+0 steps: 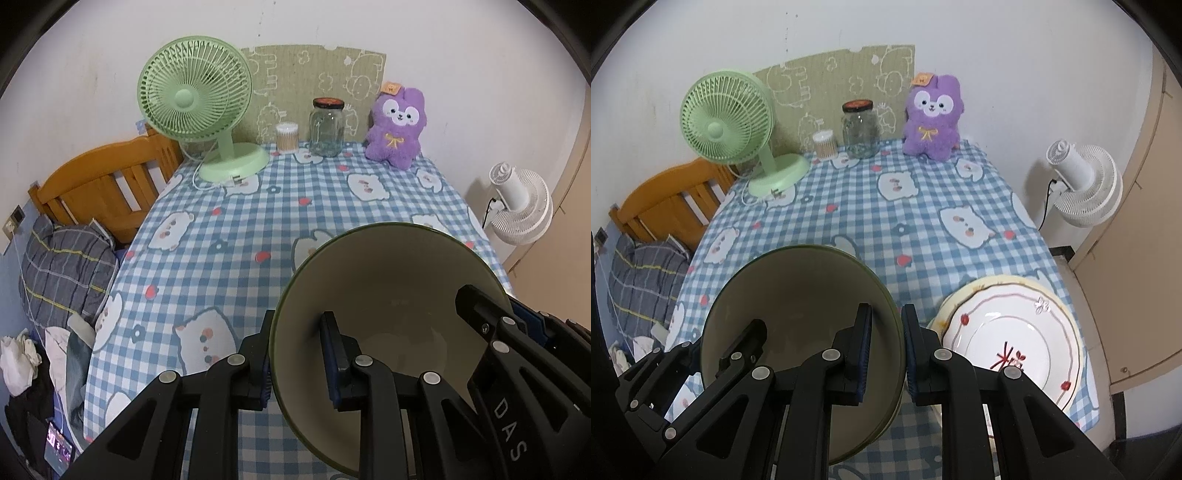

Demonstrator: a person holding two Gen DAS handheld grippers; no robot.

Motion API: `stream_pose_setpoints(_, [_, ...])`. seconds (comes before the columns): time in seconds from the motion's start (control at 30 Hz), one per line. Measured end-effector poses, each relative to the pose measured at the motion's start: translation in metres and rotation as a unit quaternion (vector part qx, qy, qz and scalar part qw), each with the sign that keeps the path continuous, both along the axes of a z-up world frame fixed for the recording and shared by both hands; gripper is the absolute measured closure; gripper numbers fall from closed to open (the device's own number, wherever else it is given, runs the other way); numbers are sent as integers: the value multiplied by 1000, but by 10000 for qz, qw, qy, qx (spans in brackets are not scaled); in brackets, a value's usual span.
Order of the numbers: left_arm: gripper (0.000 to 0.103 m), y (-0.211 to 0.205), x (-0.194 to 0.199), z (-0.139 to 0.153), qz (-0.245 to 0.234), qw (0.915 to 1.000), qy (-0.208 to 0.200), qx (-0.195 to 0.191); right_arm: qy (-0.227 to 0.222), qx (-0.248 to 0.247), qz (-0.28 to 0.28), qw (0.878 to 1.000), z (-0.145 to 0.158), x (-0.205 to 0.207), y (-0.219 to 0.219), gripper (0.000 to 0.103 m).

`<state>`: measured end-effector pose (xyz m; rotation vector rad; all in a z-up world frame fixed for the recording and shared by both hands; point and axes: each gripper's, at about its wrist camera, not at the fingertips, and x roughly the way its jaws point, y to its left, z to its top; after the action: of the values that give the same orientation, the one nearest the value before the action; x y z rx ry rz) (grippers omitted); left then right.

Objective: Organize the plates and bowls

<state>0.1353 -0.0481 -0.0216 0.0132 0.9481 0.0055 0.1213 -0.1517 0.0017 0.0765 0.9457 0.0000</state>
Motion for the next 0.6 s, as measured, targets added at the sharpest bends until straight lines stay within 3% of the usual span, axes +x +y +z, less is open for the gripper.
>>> stream_pose_setpoints(0.6, [82,3,2,-42,76,9981,604,7,523,-18,92,9986,-43,5,6,83])
